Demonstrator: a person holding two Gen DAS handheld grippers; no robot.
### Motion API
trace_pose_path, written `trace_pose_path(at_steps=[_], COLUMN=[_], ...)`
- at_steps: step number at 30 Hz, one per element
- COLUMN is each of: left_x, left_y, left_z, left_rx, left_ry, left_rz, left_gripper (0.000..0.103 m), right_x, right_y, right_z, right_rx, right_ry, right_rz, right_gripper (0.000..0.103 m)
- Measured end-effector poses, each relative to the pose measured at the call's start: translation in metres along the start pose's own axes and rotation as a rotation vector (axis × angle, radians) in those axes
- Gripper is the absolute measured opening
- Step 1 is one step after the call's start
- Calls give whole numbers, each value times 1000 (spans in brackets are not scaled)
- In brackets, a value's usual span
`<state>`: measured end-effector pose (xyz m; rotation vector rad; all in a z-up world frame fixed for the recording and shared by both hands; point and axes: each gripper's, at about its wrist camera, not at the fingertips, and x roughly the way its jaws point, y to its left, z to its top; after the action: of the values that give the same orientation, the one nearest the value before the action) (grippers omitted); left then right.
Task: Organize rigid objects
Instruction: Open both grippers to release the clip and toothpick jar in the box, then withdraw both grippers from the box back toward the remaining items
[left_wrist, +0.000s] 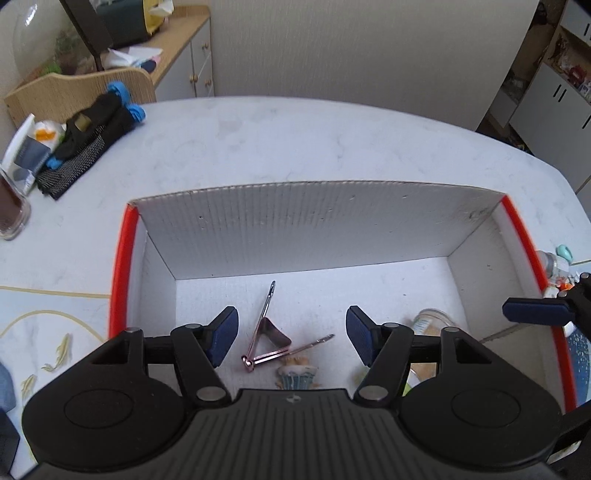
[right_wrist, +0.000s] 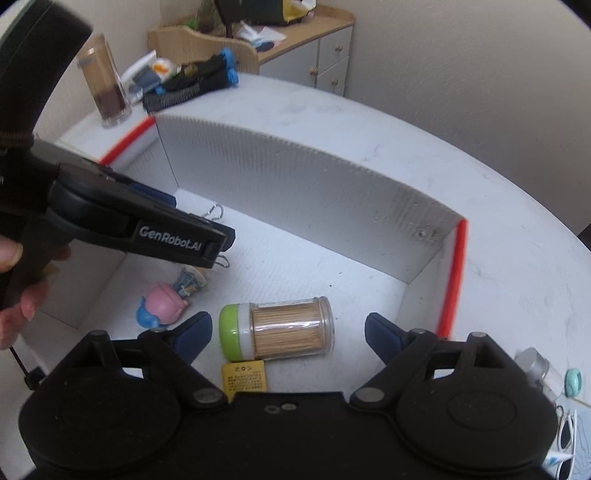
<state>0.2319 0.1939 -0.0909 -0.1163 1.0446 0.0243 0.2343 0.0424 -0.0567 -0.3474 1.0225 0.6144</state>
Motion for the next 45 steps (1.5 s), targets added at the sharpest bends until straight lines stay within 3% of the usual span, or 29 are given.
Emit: trace_pose_path(at_steps=[15,30,34,45], left_x=[-63,-108,-115,-119], left_y=[-43,-117,-138,-189], left_z=[-23,-52,-62,-82], left_rx=[49,82,86,113], left_ry=[-101,-190,-205,-218], left_rz=[23,-29,-43,-89], left_gripper=[64,64,78,83], right_x=[-65,-127,-140,-166], right_y=[-23,-69,-85,-134], right_z=[-25,-82,-101,-157], right_rx=[51,123,138,211], right_ry=[-123,-229,-242,-274], right_rz=[87,138,145,133], right_gripper=[94,98,99,103])
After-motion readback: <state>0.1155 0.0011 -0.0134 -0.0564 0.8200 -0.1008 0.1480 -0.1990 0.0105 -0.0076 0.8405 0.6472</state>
